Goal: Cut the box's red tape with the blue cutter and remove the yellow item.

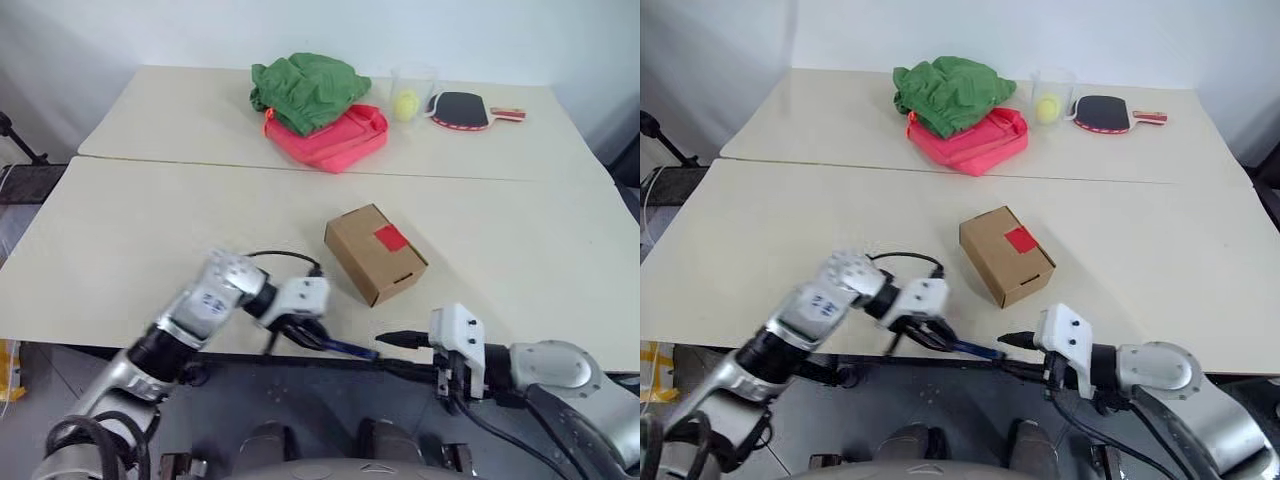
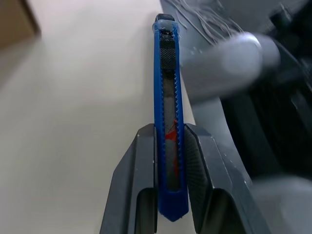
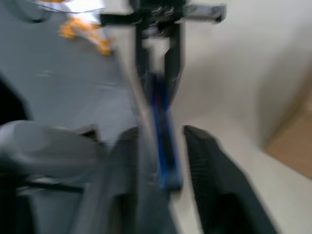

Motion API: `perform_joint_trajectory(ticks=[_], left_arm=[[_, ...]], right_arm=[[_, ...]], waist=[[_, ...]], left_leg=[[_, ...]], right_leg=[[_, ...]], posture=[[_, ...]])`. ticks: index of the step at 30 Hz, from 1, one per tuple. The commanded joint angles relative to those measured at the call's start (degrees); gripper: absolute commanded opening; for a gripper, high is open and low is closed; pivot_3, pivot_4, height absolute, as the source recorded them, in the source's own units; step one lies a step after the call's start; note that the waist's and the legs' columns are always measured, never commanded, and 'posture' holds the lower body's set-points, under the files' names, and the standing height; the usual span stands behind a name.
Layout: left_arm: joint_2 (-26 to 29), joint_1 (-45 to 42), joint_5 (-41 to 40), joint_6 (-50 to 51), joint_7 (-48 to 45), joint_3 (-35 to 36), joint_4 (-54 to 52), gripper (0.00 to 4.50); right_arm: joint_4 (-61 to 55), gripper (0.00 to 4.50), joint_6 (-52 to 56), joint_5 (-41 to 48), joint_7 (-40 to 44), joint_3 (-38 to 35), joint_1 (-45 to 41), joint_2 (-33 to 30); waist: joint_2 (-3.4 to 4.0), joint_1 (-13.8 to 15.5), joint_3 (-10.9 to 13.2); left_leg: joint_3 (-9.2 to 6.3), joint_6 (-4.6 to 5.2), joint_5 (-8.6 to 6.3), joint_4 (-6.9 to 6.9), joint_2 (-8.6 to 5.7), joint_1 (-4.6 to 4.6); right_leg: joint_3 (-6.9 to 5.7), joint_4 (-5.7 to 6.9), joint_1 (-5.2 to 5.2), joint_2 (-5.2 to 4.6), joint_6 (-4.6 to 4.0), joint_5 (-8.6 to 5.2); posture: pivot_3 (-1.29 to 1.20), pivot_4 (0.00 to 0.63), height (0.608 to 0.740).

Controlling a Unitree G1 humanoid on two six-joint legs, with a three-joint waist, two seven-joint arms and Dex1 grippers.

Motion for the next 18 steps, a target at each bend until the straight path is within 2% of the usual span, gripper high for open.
perform_joint_trajectory(ticks=[1, 18], left_arm=[[-0.09, -0.45, 1.34, 4.03, 2.81, -1.53, -2.88, 0.53], [0.35, -3.91, 2.75, 10.22, 10.14, -4.25, -2.52, 0.53]], right_arm=[[0.3, 0.04, 0.43, -3.03, -2.79, 1.38, -0.79, 1.49], [6.0, 0.04, -2.81, -8.99, 2.18, 2.82, -2.2, 0.63]], waist=[[0.0, 0.03, 0.0], [0.01, 0.65, 0.0]], left_leg=[[0.0, -0.01, 0.0, 0.0, 0.01, 0.0], [-0.03, 0.07, 0.05, 0.13, 0.0, -0.01]], right_leg=[[0.0, 0.01, 0.0, 0.01, 0.0, 0.0], [0.01, -0.03, 0.09, -0.01, -0.02, -0.01]], posture=[[0.0, 0.15, 0.74], [0.0, 0.15, 0.74]])
